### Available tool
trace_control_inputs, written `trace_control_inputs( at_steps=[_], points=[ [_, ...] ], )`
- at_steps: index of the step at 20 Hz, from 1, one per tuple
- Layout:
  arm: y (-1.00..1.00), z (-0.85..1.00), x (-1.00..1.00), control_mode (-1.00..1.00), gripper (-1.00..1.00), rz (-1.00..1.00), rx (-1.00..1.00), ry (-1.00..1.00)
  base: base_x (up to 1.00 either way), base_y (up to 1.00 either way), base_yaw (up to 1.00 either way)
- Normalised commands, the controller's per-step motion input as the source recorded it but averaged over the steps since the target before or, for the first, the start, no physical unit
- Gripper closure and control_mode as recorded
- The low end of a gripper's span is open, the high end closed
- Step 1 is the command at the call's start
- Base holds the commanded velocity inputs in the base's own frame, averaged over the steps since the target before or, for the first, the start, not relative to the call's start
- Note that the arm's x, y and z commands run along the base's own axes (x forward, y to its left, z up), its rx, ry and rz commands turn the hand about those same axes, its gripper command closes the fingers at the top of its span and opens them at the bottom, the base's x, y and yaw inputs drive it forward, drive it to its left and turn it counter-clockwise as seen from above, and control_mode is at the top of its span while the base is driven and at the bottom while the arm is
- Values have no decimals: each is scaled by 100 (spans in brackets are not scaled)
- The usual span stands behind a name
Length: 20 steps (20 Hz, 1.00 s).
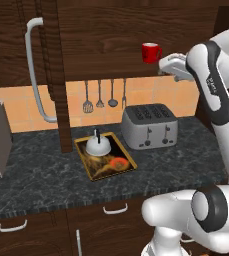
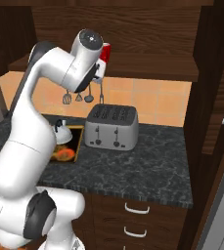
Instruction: Pick the kettle from the counter and place it on the tray. Then pick the mug from the cabinet and place it on the tray. Then close the cabinet doors.
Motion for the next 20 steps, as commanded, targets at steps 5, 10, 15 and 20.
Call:
trace_control_inputs(
  at_steps=[5,10,15,20],
  points=[
    [-59,29,72,-100,-100,9,-15,0,0,0,0],
    [-52,0,66,-100,-100,15,-10,-6,0,0,0],
    [-5,12,59,-100,-100,7,1,-6,0,0,0],
    [13,0,62,-100,-100,1,0,-1,0,0,0]
  ],
)
